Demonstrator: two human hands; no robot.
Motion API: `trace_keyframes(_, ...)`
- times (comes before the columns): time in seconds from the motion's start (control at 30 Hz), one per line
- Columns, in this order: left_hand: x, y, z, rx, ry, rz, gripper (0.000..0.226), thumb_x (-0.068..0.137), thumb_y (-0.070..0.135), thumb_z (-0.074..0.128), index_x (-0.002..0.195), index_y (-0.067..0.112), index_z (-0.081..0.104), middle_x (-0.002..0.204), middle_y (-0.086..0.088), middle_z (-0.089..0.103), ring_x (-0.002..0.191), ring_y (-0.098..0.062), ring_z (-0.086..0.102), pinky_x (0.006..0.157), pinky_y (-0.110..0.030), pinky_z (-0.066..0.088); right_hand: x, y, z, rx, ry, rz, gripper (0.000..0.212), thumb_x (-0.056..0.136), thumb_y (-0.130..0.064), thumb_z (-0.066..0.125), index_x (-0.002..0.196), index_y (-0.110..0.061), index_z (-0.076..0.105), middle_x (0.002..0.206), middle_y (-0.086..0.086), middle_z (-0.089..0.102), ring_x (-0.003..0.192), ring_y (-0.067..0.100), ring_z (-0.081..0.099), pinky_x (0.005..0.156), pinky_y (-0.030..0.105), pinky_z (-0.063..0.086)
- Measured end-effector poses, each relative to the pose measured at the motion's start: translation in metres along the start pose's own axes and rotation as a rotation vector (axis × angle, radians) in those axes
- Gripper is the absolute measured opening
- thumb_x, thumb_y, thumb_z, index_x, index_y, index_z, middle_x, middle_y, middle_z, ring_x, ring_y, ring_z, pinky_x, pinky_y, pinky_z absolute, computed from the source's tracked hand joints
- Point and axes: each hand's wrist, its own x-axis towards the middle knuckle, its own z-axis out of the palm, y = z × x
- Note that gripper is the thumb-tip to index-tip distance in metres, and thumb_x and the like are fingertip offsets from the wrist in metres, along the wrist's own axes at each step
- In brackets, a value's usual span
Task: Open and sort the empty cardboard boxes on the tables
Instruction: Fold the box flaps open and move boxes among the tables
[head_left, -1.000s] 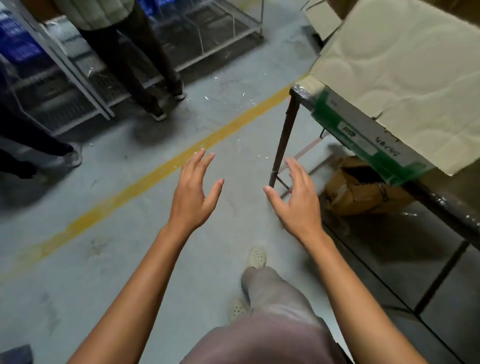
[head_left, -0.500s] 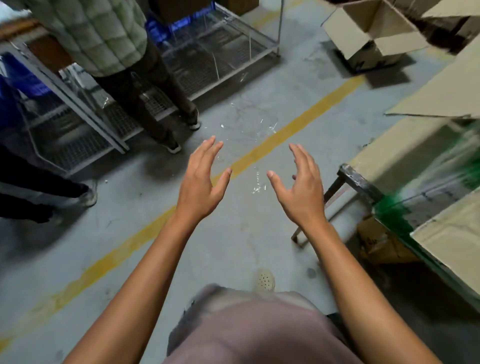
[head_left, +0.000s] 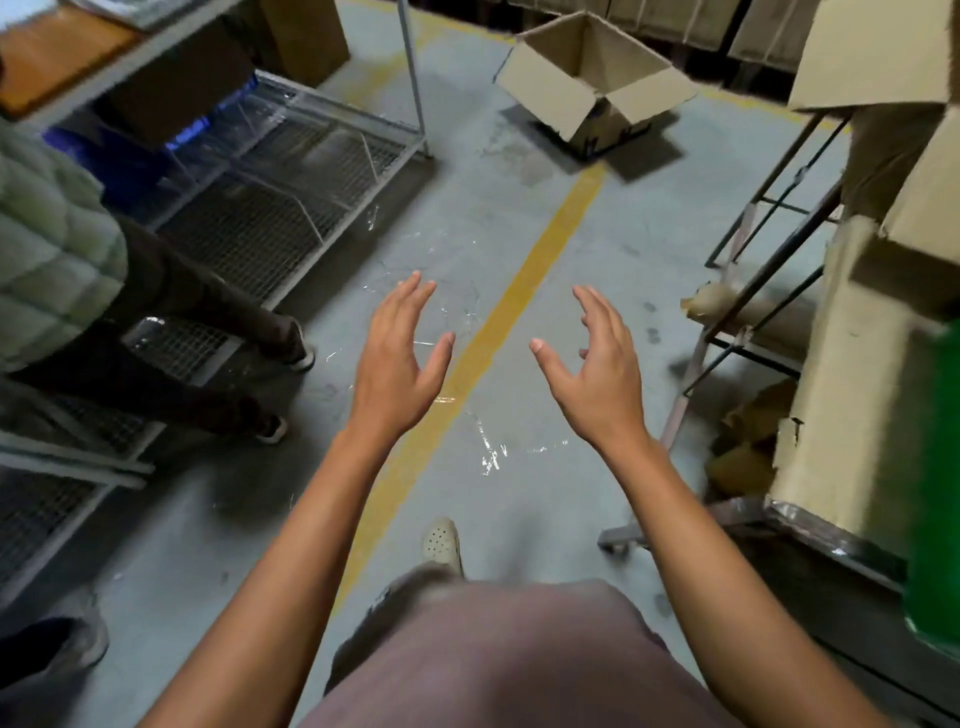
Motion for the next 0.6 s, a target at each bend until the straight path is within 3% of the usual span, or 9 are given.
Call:
trace_keyframes(0.17, 0.106, -0.028, 0.007, -0.053, -0.100, 0.136, 0.053, 0.093, 0.026, 0.060, 0.141, 0.006, 0.050, 0.150, -0.011, 0.046, 0.141, -0.027, 0.040, 0.117, -0.036, 0.029, 0.073, -0.015, 0.019, -0.035, 0.147, 0.071, 0.076, 0.084, -0.059, 0.054, 0.149, -0.021, 0.040, 0.155, 0.003, 0.038, 0.137, 0.025, 0.042, 0.101, 0.052, 0.047)
trace_keyframes(0.27, 0.159, -0.031, 0.028, -0.091, -0.158, 0.222, 0.052, 0.094, 0.024, 0.060, 0.141, 0.006, 0.049, 0.150, -0.011, 0.046, 0.140, -0.027, 0.040, 0.117, -0.028, 0.026, 0.111, -0.012, 0.020, -0.027, 0.242, 0.125, 0.074, 0.085, -0.056, 0.055, 0.148, -0.019, 0.042, 0.154, 0.004, 0.039, 0.136, 0.026, 0.044, 0.101, 0.053, 0.047)
trace_keyframes(0.43, 0.252, -0.021, 0.079, -0.142, -0.215, 0.364, 0.051, 0.094, 0.024, 0.060, 0.141, 0.006, 0.049, 0.149, -0.012, 0.047, 0.137, -0.029, 0.045, 0.114, -0.038, 0.034, 0.179, 0.012, 0.002, -0.027, 0.395, 0.190, 0.066, 0.089, -0.043, 0.060, 0.146, -0.015, 0.044, 0.150, 0.005, 0.044, 0.135, 0.027, 0.045, 0.101, 0.055, 0.048)
trace_keyframes(0.6, 0.356, 0.011, 0.135, -0.186, -0.261, 0.464, 0.052, 0.094, 0.022, 0.061, 0.143, 0.008, 0.048, 0.152, -0.009, 0.044, 0.139, -0.026, 0.042, 0.115, -0.025, 0.027, 0.251, 0.039, -0.033, -0.053, 0.496, 0.225, 0.063, 0.089, -0.041, 0.060, 0.145, -0.015, 0.047, 0.151, 0.006, 0.044, 0.137, 0.025, 0.044, 0.104, 0.054, 0.046)
